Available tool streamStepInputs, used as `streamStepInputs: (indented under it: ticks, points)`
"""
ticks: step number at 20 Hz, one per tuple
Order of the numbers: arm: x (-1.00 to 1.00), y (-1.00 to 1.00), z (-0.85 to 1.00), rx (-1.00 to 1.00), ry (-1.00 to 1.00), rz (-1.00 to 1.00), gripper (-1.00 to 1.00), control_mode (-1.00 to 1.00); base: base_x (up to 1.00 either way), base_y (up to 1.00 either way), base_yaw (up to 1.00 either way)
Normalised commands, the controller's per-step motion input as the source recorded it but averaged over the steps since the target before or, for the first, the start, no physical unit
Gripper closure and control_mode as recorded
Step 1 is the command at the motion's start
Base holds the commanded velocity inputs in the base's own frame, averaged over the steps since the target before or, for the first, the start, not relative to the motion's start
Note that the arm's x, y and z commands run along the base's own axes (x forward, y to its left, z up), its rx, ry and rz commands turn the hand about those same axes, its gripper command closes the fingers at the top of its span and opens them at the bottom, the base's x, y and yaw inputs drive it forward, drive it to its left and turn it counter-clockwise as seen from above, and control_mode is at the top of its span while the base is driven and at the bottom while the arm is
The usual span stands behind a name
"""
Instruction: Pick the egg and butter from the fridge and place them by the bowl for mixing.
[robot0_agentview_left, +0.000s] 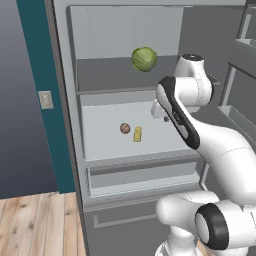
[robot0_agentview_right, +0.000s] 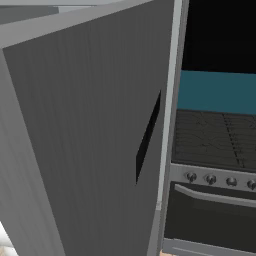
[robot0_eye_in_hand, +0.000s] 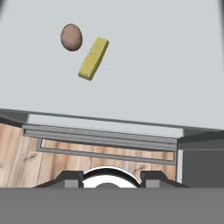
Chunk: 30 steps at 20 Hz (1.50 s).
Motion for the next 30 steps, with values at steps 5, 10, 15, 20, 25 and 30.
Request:
streamStepInputs:
  ticks: [5, 10, 15, 20, 25, 30]
  points:
    - [-0.01, 0.15, -0.07, 0.00, 0.00, 0.00, -1.00, -1.00, 0.00, 0.00, 0.00]
    - [0.00, 0.12, -0.35, 0.04, 0.00, -0.11, -1.00, -1.00, 0.00, 0.00, 0.00]
    - [-0.04, 0.04, -0.27, 0.10, -0.13, -0.22, -1.00, -1.00, 0.00, 0.00, 0.00]
    - [0.00, 0.22, -0.36, 0.01, -0.24, -0.32, -1.00, -1.00, 0.00, 0.00, 0.00]
    - [0.00, 0.61, -0.36, 0.00, -0.20, -0.29, -1.00, -1.00, 0.00, 0.00, 0.00]
    - [0.10, 0.38, -0.11, 0.01, -0.01, -0.11, -1.00, -1.00, 0.00, 0.00, 0.00]
